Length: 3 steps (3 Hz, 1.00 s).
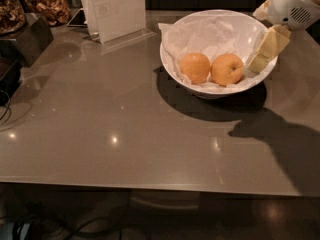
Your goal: Pick orange from white bowl
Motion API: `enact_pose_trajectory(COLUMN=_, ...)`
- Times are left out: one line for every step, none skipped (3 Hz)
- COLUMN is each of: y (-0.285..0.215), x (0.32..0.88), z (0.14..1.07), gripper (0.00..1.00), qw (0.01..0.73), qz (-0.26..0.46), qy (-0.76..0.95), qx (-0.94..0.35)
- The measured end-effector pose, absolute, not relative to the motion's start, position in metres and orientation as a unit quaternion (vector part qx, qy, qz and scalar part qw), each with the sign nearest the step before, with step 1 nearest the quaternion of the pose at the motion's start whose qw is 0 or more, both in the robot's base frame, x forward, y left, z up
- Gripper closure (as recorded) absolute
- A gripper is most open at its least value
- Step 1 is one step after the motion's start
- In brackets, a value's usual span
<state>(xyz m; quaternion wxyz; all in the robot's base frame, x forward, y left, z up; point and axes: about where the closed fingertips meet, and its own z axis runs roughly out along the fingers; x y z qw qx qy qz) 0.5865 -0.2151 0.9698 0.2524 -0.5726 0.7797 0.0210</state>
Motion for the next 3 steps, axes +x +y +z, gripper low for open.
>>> enact_pose_trajectory(y=-0.217, x=0.591, z=0.964, gripper=0.0, qw=0.251, qz=0.026, qy=0.783, qx=-0.569)
enact_pose_trajectory(y=-0.22, x=0.596, z=0.956, gripper=0.0, qw=0.248, qz=0.033, qy=0.788, qx=-0.562)
enact_pose_trajectory(y=-0.208, x=0.612, z=0.934, gripper=0.0, qw=0.232, qz=0.061, qy=0.785, qx=-0.571)
